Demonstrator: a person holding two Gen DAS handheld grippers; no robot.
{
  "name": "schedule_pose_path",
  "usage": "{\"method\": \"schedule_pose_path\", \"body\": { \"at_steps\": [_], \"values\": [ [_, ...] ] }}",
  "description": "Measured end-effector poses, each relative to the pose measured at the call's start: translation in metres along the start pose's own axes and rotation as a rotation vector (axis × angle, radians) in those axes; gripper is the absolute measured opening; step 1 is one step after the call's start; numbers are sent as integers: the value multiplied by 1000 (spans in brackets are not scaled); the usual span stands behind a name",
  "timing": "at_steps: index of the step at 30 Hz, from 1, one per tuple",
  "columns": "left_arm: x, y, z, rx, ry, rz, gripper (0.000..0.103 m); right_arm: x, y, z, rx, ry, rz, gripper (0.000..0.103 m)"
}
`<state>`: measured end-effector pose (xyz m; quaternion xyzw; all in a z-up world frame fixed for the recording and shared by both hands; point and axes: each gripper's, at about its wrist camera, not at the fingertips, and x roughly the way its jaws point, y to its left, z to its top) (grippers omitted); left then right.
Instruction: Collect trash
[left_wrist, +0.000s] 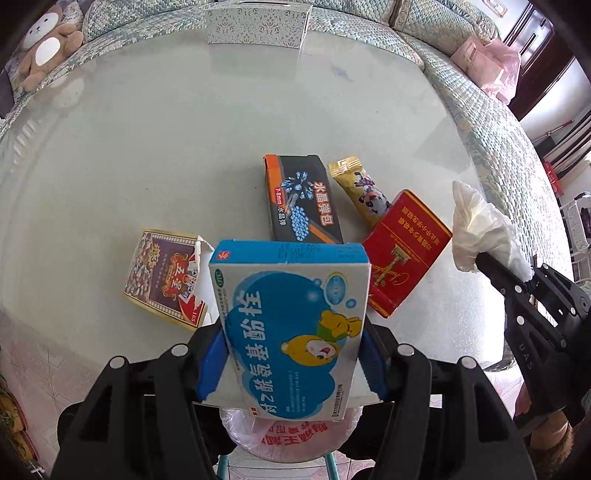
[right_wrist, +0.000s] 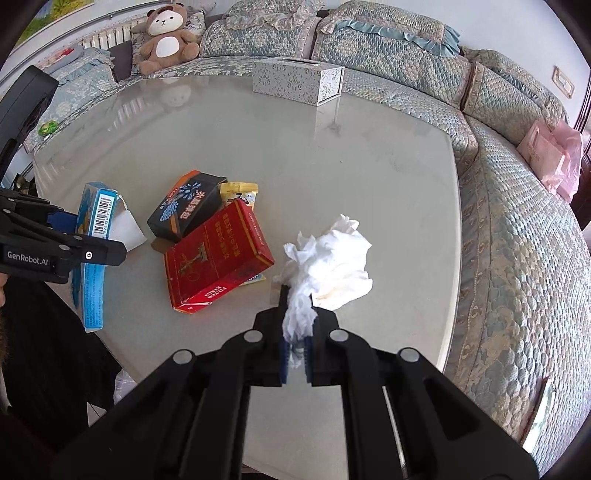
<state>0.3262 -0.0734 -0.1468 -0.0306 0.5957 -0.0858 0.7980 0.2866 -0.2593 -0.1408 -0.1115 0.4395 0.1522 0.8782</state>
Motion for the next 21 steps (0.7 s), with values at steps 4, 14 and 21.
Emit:
{"method": "schedule_pose_path", "body": {
  "at_steps": [4,14,21],
  "values": [
    [-15,1,8,8,-15,-42,60,-8,4,4,-3,-12,-12,7],
    [-53,-2,17,53,-81,-41,60,-35,10,13,-6,-51,-44,7],
    [-83,3,4,86,-122,-22,60,-65,29,23,-31,-80,-55,7]
  ]
}}
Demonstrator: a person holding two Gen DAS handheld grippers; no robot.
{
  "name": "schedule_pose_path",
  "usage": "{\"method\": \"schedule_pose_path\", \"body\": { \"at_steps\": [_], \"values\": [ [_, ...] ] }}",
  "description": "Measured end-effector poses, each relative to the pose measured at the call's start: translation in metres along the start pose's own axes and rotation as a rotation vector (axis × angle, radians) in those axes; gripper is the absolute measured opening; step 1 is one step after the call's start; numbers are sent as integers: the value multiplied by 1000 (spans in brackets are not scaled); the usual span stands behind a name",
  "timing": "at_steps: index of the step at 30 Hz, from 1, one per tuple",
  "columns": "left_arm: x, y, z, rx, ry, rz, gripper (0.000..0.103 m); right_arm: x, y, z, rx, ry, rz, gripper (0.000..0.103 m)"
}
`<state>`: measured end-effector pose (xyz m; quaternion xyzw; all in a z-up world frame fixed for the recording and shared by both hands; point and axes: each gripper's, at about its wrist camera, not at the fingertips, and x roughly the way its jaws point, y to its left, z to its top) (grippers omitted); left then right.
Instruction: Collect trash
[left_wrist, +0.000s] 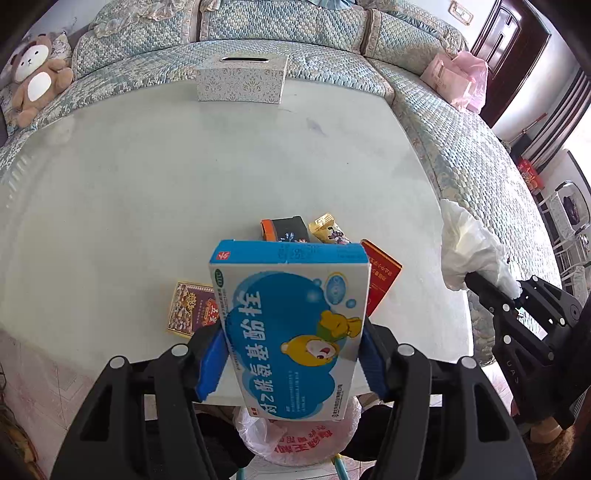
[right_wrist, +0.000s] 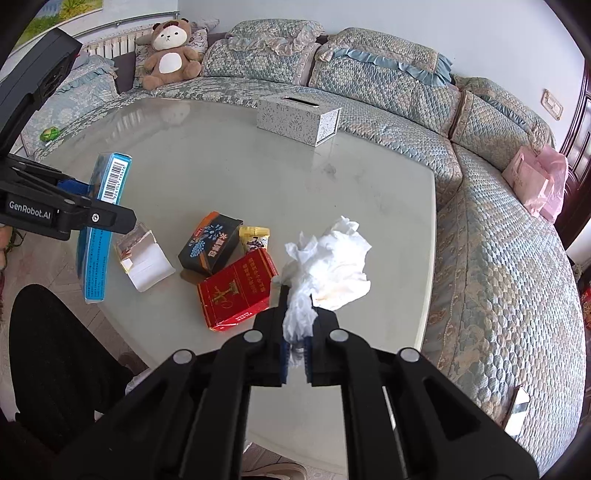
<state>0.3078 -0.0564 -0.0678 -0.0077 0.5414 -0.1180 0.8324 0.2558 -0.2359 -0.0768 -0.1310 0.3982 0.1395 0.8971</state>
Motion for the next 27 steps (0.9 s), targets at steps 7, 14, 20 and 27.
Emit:
{"method": "schedule_pose_path", "body": {
  "at_steps": [7,14,20,27],
  "values": [
    [-31,5,-20,32,-30,-2,60,-33,28,7,-12,-19,27,7],
    [-55,10,-53,70,-52,30,60,-65,64,2,-42,-35,62,7],
    [-62,7,-89,107,-44,39,60,-79,98,-11,-62,-24,95,7],
    [-55,7,-126,132,-19,36,60,-80,126,-34,-87,13,97,7]
  ]
}}
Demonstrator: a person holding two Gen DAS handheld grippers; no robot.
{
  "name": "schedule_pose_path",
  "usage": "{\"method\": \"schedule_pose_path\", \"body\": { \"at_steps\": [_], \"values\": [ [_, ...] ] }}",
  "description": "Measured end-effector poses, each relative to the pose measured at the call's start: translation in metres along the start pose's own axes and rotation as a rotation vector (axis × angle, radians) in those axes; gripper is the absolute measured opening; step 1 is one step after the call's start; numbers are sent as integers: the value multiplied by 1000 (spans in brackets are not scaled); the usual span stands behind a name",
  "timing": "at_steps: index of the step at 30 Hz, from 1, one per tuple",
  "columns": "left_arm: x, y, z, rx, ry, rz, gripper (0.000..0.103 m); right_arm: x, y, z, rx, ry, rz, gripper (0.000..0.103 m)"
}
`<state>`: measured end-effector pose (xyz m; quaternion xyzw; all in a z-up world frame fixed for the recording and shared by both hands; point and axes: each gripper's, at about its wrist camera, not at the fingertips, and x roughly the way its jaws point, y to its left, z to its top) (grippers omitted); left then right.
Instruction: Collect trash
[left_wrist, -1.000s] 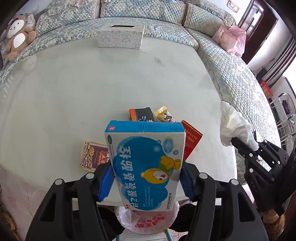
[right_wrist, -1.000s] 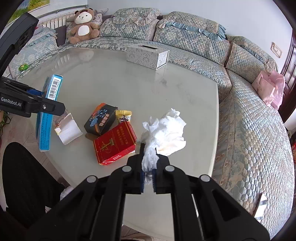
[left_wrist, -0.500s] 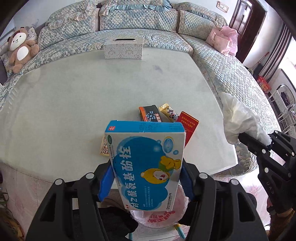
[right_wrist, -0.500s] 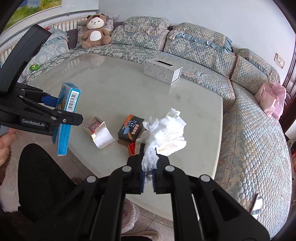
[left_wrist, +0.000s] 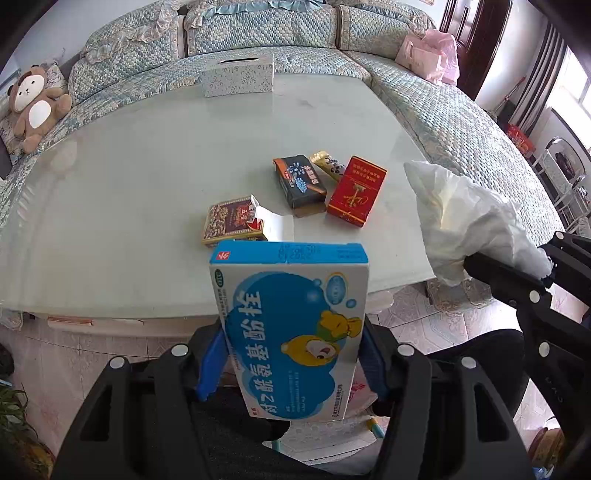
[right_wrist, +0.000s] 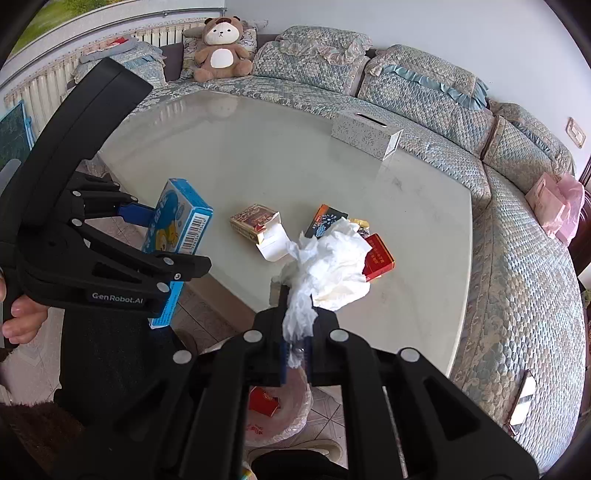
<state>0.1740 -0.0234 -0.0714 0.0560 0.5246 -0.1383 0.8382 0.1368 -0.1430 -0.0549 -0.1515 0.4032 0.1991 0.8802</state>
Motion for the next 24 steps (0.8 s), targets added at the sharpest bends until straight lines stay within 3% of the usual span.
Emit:
{"method": "schedule_pose_path", "body": {
  "at_steps": [8,13,24],
  "values": [
    [28,-7,-35,20,58,-30,60,18,21,-29,2,52,18,7],
    [47,-6,-49,21,66,-31,60,39,24,-51,31,88,48,7],
    [110,-3,-78,-16,171,-81,60,79,23,-91,90,154,82,7]
  ]
}}
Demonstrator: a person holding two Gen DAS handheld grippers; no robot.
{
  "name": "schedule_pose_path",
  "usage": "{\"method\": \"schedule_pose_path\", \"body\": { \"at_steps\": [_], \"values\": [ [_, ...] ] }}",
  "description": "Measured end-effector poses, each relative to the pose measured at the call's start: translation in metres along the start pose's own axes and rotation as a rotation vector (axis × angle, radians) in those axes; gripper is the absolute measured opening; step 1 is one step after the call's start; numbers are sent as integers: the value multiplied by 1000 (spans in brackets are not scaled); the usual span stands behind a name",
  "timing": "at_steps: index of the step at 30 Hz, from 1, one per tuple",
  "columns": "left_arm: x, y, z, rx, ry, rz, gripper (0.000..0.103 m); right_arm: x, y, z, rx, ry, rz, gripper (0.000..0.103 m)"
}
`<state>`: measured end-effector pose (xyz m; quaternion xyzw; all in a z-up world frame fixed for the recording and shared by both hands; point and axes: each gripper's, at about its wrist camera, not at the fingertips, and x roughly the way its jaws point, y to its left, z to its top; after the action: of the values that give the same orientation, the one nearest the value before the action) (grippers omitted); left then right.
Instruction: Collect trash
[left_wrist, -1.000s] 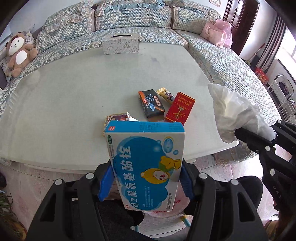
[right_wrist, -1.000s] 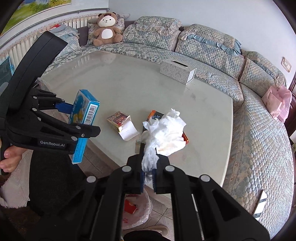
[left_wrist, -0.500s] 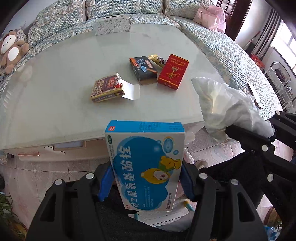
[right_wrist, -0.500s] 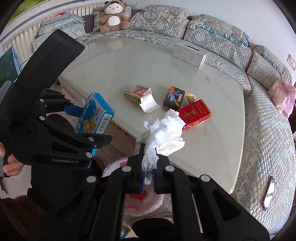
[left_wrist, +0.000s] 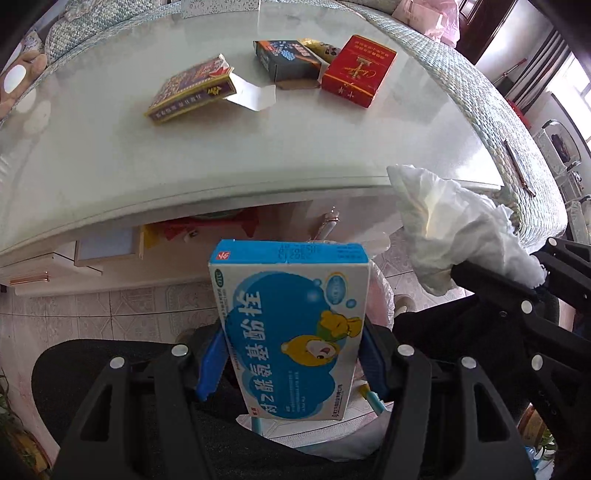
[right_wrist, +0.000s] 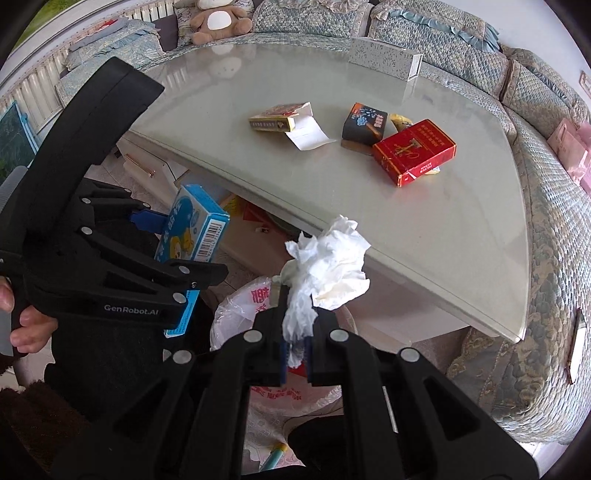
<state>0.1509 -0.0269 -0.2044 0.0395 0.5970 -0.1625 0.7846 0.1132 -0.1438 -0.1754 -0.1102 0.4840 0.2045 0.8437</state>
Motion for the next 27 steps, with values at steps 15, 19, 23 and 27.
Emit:
{"method": "schedule_pose_path", "body": {
  "at_steps": [15,19,23,27],
  "values": [
    [87,-8,-19,-5,105,-14,60,76,-18,-46,98,125,40,7],
    [107,-11,-20,2,134,-4,60,96,-20,-56,115,159,41,7],
    [131,-8,-21,12,176,-7,60,114,-25,-63,137,191,40,7],
    [150,-5,-23,12,221,-25,60,131,-31,-70,173,227,58,8]
  ]
}}
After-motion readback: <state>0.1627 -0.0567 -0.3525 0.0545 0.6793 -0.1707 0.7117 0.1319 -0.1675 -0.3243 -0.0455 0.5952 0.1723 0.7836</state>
